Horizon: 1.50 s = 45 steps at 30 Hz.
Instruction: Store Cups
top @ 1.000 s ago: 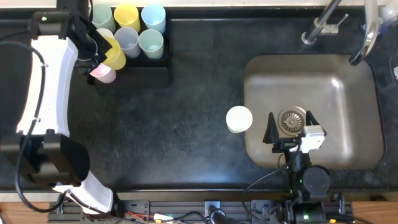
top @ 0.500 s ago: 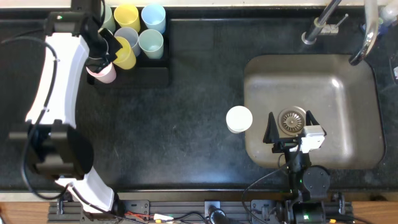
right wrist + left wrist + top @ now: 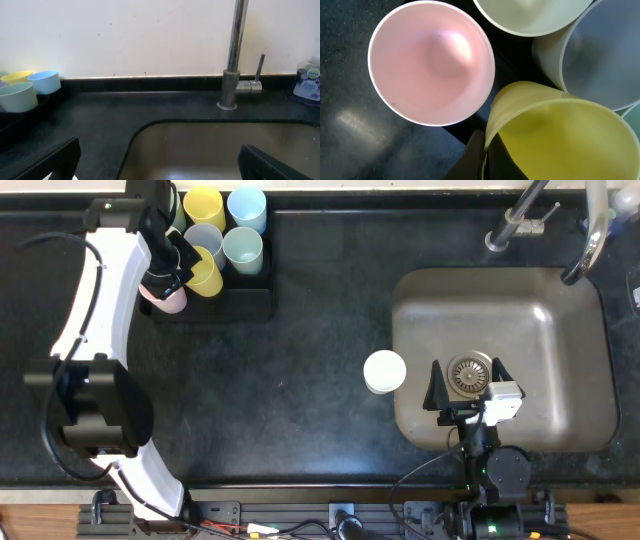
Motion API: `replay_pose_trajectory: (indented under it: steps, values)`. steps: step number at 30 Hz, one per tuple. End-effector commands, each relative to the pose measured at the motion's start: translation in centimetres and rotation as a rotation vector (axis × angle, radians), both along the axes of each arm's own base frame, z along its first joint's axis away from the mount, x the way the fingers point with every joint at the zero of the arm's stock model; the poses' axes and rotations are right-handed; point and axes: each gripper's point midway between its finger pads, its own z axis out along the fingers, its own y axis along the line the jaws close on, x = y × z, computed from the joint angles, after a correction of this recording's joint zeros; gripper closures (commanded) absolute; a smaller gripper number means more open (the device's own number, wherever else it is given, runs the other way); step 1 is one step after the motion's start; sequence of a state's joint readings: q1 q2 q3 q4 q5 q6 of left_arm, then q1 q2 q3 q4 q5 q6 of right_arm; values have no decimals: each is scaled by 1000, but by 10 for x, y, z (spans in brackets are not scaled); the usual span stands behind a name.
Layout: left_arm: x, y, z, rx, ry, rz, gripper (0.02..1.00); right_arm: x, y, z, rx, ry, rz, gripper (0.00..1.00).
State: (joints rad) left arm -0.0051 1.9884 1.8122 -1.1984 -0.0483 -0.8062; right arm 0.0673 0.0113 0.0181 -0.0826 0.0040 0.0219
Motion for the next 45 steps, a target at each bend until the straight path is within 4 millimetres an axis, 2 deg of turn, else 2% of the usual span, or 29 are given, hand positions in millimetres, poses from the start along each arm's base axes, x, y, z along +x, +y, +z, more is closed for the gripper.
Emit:
replay_pose_trajectory:
  steps: [1,6,14,19,23,29,33,36,42,45]
  values:
    - [1,-1,-22,-4,47,12,980,0,2,-4,-3,0,10,3]
    - [1,-4,-17,-23,35,4,982,0,2,-4,-3,0,10,3]
    - [-10,-4,11,-14,2,4,980,0,2,-4,-3,0,10,5]
    - [-20,-6,19,9,17,-7,980,0,2,-4,-3,0,10,3]
    - [-20,-8,23,21,6,-14,980,0,2,-4,-3,0,9,7]
    - [-26,-3,16,50,30,-11,980,0,2,-4,-3,0,9,3]
    - [-35,0,2,65,72,-7,980,0,2,-4,-3,0,10,3]
    - [-31,-1,-7,64,57,-7,980,0,2,-4,-3,0,9,5]
    - [-18,-3,-5,62,2,-9,980,0,2,-4,-3,0,10,3]
    - [-18,-2,-7,70,6,-8,980,0,2,-4,-3,0,10,3]
